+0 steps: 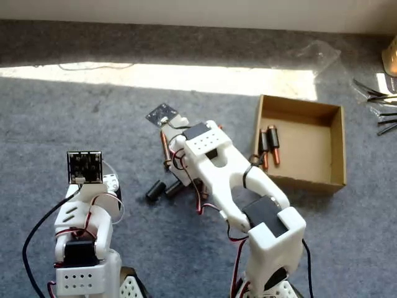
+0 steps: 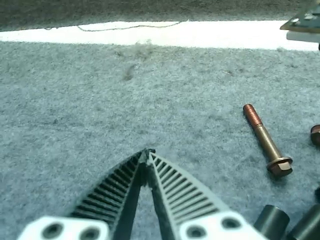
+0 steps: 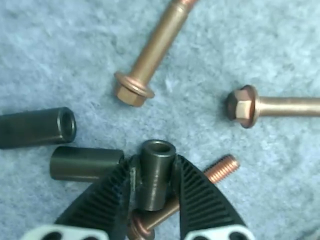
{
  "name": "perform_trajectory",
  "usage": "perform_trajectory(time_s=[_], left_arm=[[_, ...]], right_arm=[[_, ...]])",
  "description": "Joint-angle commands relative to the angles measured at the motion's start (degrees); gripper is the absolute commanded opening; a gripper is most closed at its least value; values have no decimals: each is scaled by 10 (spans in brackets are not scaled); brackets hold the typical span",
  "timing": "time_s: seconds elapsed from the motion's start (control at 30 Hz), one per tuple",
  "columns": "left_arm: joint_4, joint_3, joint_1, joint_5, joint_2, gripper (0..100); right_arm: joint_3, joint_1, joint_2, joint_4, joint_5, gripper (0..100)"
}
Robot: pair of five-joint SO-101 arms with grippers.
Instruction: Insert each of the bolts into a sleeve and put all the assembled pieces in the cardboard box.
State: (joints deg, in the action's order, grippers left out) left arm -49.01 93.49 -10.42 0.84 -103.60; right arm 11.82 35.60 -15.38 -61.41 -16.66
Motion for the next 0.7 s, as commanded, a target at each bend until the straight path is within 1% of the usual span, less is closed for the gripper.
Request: perform_trajectory(time_s=[0.0, 0.13, 0.27, 0.4, 0.67], left_arm=[[16, -7, -6, -4, -5, 7], [16, -7, -4, -4, -5, 7], [16, -7, -4, -4, -5, 7], [16, -7, -4, -4, -5, 7], [16, -7, -4, -4, -5, 7]], right_arm=[[-16, -12, 8, -5, -4, 4], [-41, -12, 26, -9, -4, 4], [-62, -26, 65, -51, -4, 4], [-71, -64, 111, -75, -4, 4], [-67, -139, 160, -69, -4, 4]])
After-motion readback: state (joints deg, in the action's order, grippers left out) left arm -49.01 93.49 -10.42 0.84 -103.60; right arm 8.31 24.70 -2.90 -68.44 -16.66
